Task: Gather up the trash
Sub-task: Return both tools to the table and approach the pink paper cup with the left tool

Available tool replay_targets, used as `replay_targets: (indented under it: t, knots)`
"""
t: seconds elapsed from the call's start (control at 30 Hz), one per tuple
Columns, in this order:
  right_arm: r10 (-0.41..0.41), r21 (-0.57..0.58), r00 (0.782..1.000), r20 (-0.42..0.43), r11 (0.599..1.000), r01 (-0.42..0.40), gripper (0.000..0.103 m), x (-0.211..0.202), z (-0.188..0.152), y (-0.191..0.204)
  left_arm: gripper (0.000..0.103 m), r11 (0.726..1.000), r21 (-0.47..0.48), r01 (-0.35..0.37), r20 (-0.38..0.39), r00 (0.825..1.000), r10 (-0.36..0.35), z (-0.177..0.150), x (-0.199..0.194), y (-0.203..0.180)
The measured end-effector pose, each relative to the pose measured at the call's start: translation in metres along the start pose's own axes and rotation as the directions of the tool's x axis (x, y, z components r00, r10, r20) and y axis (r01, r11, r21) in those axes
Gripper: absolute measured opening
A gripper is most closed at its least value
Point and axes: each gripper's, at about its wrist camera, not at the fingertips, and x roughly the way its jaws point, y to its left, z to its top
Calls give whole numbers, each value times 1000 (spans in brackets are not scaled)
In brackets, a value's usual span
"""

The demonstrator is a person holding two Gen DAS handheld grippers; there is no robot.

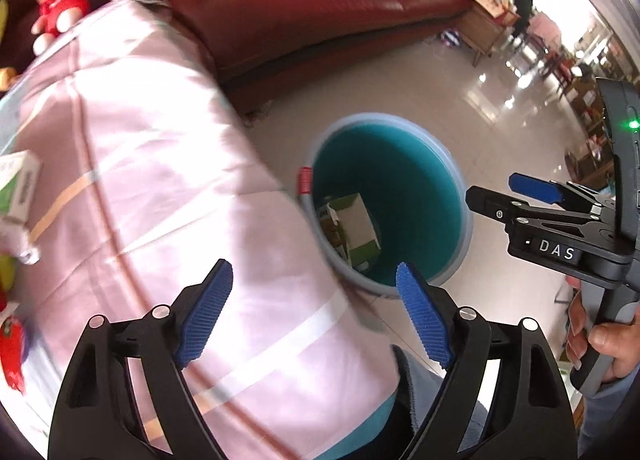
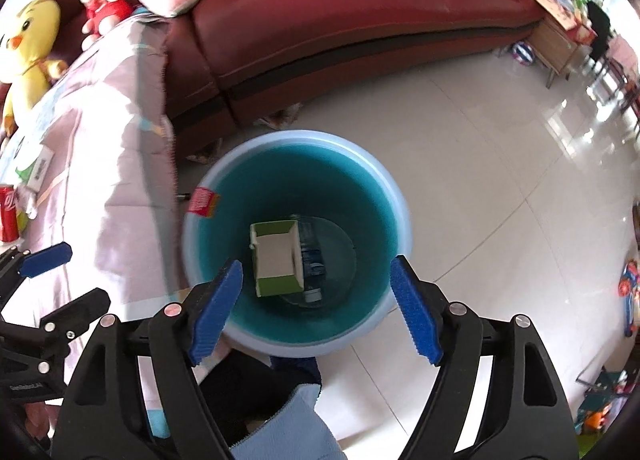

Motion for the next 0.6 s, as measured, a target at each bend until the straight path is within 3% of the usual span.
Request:
replay_targets:
  t: [0.27, 0.6]
  knots:
    - [47, -104, 999, 15, 994, -45, 76, -20, -1, 65, 87, 993, -106, -52, 68, 996, 59, -30, -52, 61]
    - [95, -282, 995, 0, 955, -91, 76, -37, -9, 161, 88, 958, -261, -122, 128, 979, 160, -91, -120, 153]
